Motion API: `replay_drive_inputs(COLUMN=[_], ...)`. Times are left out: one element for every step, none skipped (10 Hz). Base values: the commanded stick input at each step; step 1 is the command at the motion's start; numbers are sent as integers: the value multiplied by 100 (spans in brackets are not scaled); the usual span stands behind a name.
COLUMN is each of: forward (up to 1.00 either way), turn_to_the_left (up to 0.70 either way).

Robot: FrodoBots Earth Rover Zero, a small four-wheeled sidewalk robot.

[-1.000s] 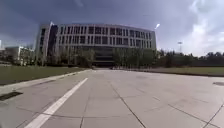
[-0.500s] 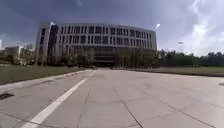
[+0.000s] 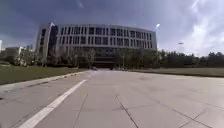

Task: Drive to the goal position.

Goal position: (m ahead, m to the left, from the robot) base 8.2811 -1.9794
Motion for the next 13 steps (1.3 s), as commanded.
replay_drive_inputs(forward=[50, 50, 50, 50, 50, 50, 50, 50, 50, 50, 50, 50, 50], turn_to_the_left=[0, 0, 0, 0, 21, 50, 50, 10, 0, 0, 0, 0, 0])
